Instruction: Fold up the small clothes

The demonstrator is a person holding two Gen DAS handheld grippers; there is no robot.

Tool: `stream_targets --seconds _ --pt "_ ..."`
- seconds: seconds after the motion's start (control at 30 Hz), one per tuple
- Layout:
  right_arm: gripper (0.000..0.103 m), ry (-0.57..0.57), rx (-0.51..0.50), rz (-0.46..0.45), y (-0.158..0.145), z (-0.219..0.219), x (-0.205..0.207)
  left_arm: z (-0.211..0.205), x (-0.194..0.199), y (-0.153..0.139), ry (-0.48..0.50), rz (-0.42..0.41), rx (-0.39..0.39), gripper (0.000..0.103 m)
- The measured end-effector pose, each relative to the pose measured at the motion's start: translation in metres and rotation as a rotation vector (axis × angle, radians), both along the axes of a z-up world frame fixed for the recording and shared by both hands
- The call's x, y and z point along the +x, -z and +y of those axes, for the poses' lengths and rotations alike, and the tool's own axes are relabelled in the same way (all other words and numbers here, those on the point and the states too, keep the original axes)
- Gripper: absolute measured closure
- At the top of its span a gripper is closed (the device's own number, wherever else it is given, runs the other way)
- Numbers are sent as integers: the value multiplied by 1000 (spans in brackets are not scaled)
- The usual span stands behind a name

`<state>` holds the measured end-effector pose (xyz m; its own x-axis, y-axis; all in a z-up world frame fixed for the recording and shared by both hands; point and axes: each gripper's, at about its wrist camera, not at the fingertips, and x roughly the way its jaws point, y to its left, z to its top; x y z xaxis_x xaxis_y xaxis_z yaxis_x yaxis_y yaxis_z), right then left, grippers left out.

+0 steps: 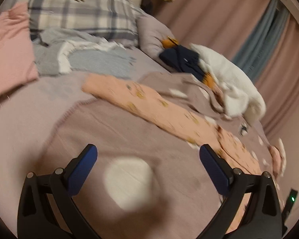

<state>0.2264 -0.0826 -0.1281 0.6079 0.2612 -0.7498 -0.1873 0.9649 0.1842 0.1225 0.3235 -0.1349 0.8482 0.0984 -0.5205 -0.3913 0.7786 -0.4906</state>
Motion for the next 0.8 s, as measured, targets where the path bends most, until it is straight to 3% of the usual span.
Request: stream_targets --seconds 0.03,0.17,0.33,0.5,0.67,0.8 --pt "0 0 -8 0 0 1 0 7 3 2 -9 -2 -13 1" --pt "0 -1 -11 2 1 1 1 36 21 28 -33 8 -200 1" --pt "0 -2 11 -1 0 -1 1 34 45 25 3 45 -159 1" --pt "0 -2 58 -6 0 -6 0 48 37 30 -13 -46 -241 1" --pt "0 -1 44 -6 0 -5 -1 41 37 30 -5 -48 -204 1" --pt "0 -1 26 -4 0 -3 -1 44 35 31 -5 -77 -227 1"
